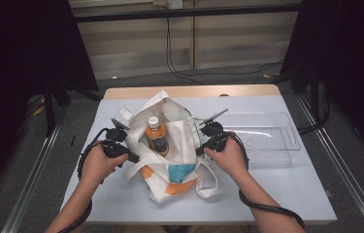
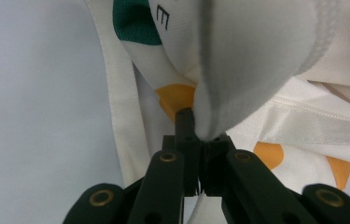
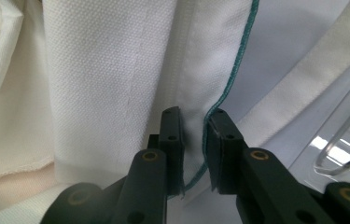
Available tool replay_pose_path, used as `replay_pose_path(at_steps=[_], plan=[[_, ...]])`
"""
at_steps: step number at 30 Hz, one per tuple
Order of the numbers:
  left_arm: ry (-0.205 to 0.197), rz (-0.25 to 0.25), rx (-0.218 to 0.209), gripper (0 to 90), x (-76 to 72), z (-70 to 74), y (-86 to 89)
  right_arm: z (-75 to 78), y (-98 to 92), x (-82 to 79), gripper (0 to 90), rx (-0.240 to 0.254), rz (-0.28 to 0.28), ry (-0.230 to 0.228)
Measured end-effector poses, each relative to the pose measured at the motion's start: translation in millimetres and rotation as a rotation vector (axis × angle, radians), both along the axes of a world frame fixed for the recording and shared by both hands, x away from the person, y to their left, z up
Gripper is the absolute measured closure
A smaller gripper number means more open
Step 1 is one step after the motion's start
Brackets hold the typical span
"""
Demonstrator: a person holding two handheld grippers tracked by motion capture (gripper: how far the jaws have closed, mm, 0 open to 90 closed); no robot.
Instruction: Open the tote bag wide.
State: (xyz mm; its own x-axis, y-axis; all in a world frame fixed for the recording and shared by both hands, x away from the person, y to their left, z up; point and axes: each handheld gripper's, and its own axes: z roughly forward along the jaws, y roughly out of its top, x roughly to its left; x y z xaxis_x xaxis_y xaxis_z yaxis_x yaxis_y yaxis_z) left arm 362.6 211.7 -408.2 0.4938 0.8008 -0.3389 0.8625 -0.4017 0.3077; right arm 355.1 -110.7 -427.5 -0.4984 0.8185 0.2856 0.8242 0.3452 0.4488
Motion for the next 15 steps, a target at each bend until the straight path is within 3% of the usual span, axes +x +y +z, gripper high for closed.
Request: replay_pose_path(at_steps=[6, 10, 15], plan=[[-0.006, -0.001, -0.005, 88.3, -0.7, -3.3, 1.4, 1.3, 2.3, -1.4, 77.3, -0.017, 0.004, -0.003], [-0.014, -0.012, -0.007, 87.9, -0.8, 3.0, 3.5, 4.4, 2.2, -1.2, 75.8, -0.018, 0.008, -0.005], [-0.040, -0.005, -0.016, 79.5, -0.7, 10.5, 6.7, 8.1, -0.9, 0.3, 71.0, -0.010, 0.008, -0.009]])
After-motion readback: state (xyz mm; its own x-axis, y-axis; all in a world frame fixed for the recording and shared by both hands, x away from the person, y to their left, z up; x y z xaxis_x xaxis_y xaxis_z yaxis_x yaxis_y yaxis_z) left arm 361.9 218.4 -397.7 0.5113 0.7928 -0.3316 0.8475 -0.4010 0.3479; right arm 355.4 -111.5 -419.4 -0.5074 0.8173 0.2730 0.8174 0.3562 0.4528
